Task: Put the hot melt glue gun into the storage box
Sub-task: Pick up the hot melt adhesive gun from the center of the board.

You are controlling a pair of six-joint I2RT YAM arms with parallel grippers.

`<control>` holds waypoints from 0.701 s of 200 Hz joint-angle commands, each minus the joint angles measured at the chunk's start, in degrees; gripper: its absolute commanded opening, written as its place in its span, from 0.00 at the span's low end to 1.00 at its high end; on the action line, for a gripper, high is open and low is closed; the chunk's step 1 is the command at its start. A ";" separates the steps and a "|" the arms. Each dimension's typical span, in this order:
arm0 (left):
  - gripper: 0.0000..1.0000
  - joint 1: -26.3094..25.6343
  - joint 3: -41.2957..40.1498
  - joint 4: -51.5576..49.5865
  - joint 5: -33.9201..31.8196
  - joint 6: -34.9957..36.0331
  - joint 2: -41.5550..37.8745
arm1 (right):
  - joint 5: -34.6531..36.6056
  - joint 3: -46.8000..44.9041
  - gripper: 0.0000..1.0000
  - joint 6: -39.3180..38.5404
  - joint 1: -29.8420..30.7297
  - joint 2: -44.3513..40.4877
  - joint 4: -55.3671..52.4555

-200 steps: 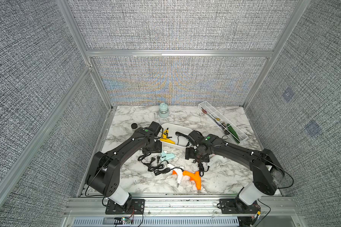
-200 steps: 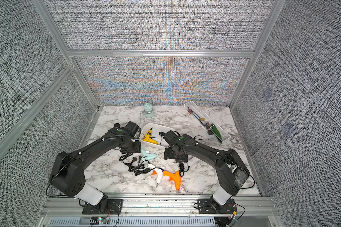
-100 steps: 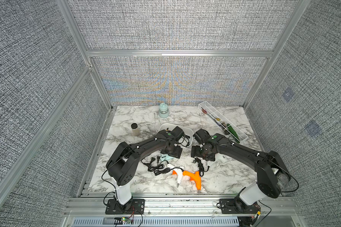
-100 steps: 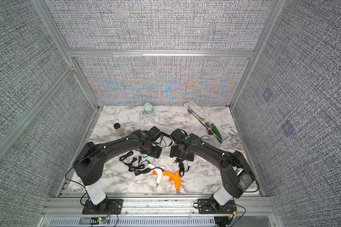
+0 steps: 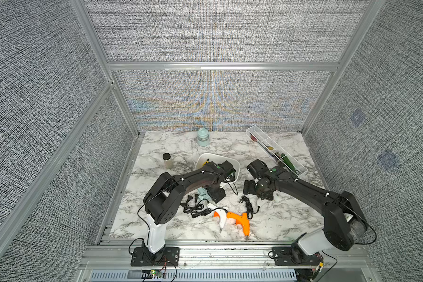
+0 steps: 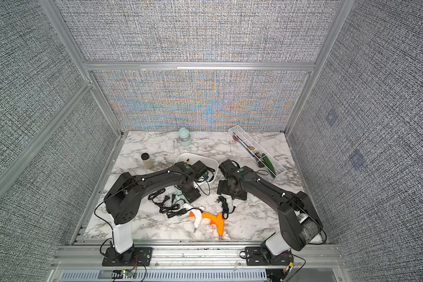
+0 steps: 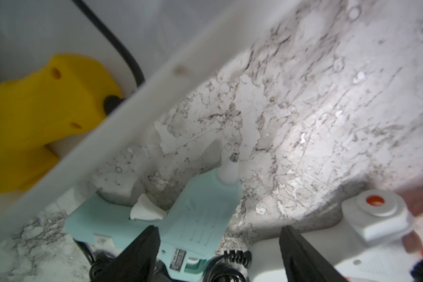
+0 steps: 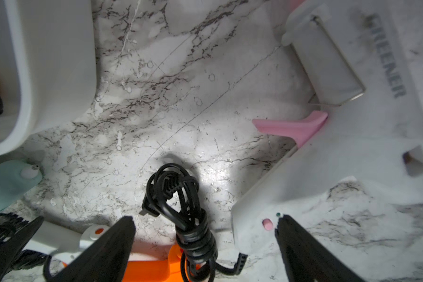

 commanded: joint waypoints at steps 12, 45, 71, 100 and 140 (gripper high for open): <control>0.82 0.04 0.97 0.28 -0.37 4.31 3.37 | 0.58 0.26 0.96 -0.33 -0.25 0.26 -0.53; 0.80 -0.02 1.32 1.17 0.87 5.00 5.48 | 0.58 0.26 0.96 -0.32 -0.34 0.47 -0.45; 0.73 0.02 1.40 1.06 1.03 5.20 6.77 | 0.58 0.71 0.96 -0.33 -0.34 0.71 -0.61; 0.70 0.00 0.88 0.51 0.54 4.81 5.44 | 0.93 1.09 0.96 -0.32 -0.42 0.71 -0.92; 0.61 0.10 0.45 -1.24 -1.62 4.06 2.50 | 0.93 1.10 0.96 -0.41 -0.43 0.87 -0.71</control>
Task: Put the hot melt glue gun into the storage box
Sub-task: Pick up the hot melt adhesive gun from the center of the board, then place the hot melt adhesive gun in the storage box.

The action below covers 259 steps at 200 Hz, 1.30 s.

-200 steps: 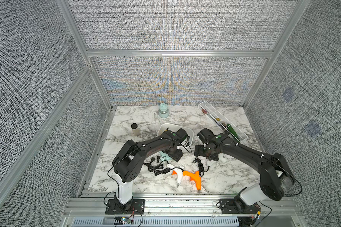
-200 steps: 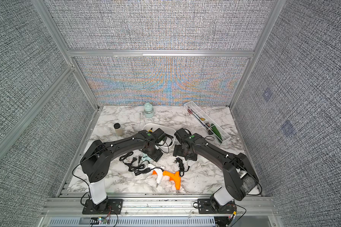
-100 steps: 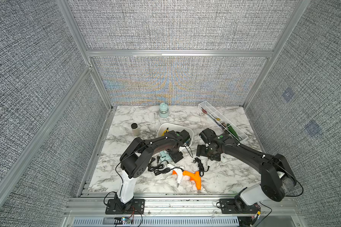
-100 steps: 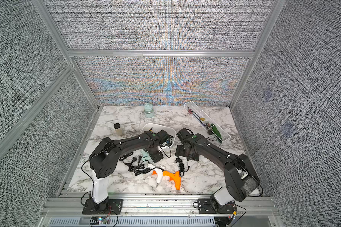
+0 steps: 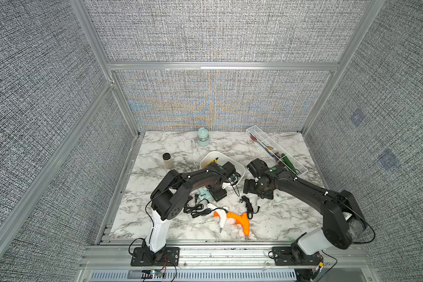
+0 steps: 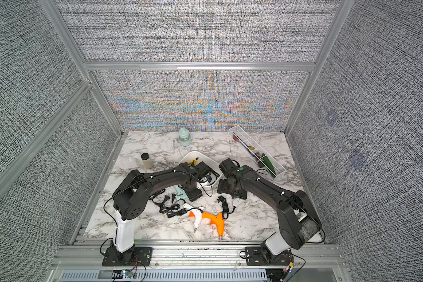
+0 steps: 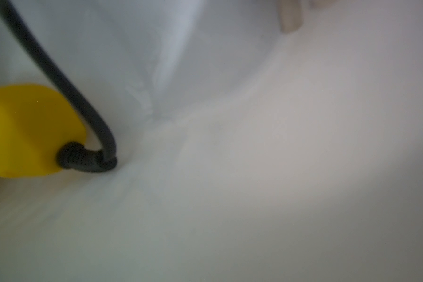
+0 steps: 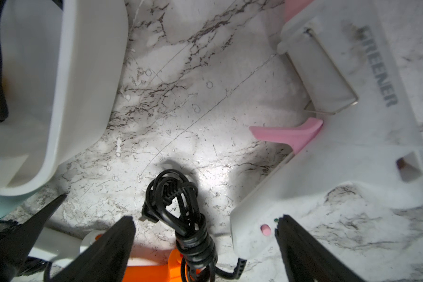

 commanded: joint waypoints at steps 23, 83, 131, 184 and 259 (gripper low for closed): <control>0.58 0.19 -0.89 -4.26 -3.65 -0.32 -2.30 | 0.62 0.48 0.96 -0.36 0.01 0.27 -0.62; 0.45 1.69 -1.82 -3.74 -4.19 -1.04 -2.25 | 0.80 0.64 0.96 -0.55 -0.17 0.10 -0.79; 0.36 1.80 -1.23 -4.28 -4.11 -1.37 -1.85 | 0.76 1.03 0.96 -0.72 -0.38 0.28 -0.80; 0.00 3.11 4.01 -7.09 -12.93 -4.99 -11.52 | 0.98 1.97 0.96 -1.41 -0.87 0.94 -0.73; 0.00 4.94 27.96 -14.37 -16.60 -3.92 -16.18 | 1.48 2.96 0.96 -1.98 -1.70 1.53 -0.36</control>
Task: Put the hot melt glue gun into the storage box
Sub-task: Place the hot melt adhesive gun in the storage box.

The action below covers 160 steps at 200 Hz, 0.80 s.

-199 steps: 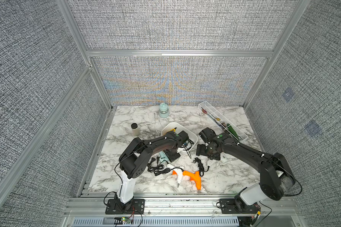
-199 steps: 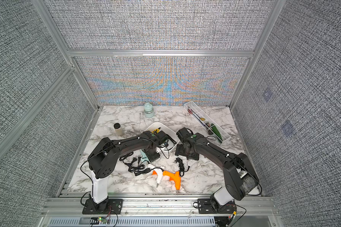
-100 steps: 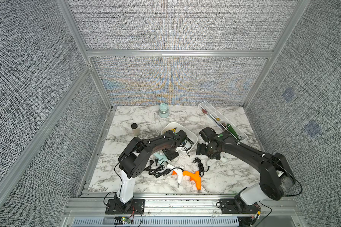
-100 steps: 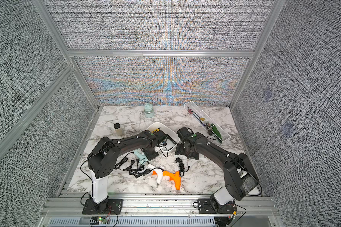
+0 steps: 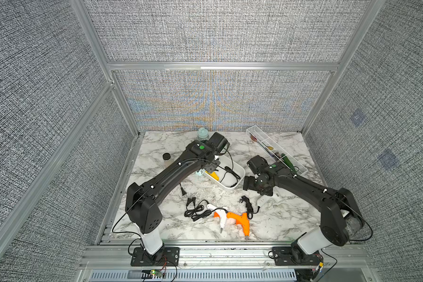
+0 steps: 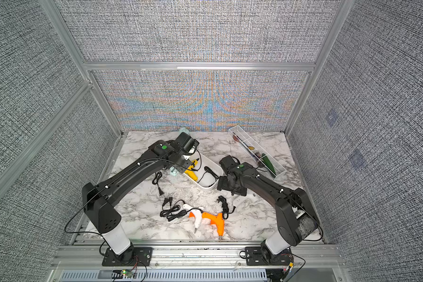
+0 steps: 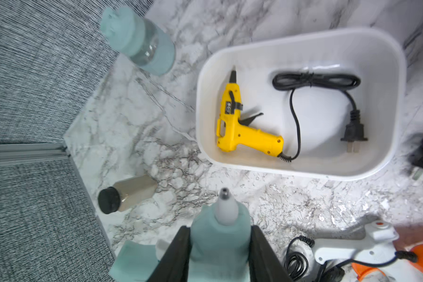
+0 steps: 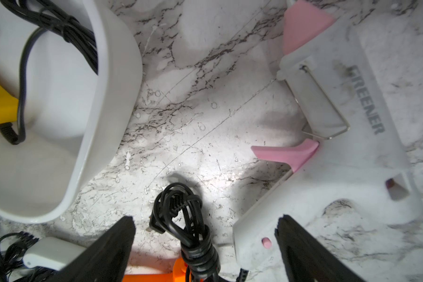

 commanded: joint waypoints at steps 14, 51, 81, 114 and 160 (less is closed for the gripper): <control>0.00 0.15 11.35 -2.69 -0.15 2.48 0.12 | 1.28 -0.25 0.96 -0.49 -0.92 -0.53 -0.18; 0.00 0.07 25.19 -4.97 5.11 3.38 4.93 | 1.87 -1.58 0.96 -0.75 -3.42 -1.87 0.72; 0.00 -0.70 33.53 -5.25 11.73 1.72 8.04 | 2.23 -2.41 0.96 -1.18 -5.26 -2.94 0.89; 0.00 -1.82 37.80 -4.88 17.19 0.03 10.44 | 2.52 -3.04 0.96 -1.72 -6.59 -3.52 0.96; 0.00 -3.01 38.22 -3.91 21.23 -0.79 13.09 | 2.52 -3.30 0.96 -1.80 -6.99 -3.48 1.01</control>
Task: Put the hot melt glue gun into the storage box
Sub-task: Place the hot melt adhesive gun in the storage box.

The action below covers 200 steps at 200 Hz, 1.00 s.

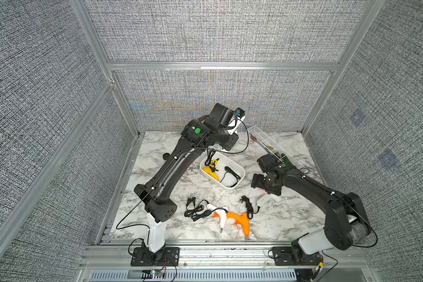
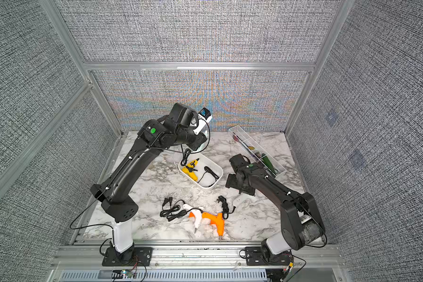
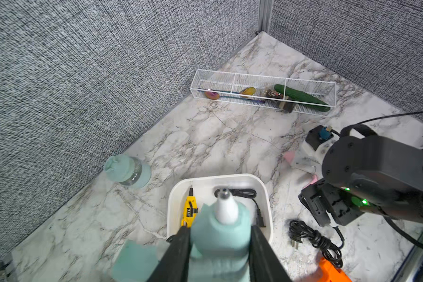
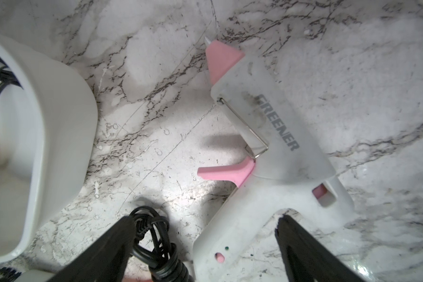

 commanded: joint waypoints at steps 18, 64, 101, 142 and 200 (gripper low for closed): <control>0.00 -0.61 -0.49 1.36 4.28 -0.47 3.04 | 0.68 -0.11 0.96 -0.30 -0.16 -0.40 0.07; 0.00 1.07 -1.39 2.90 11.55 -5.71 2.45 | 0.77 -0.63 0.96 -0.30 -0.53 -0.57 0.04; 0.00 8.65 -9.55 10.60 23.91 -12.68 -2.47 | 0.60 -0.89 0.96 -0.28 -0.59 -0.51 0.41; 0.00 15.98 -17.19 19.64 43.76 -21.44 -2.66 | 0.59 -0.94 0.96 -0.48 -0.71 -0.50 0.42; 0.00 19.64 -34.32 44.83 61.60 -38.81 -1.34 | 0.51 -1.08 0.96 -0.52 -0.92 -0.99 0.59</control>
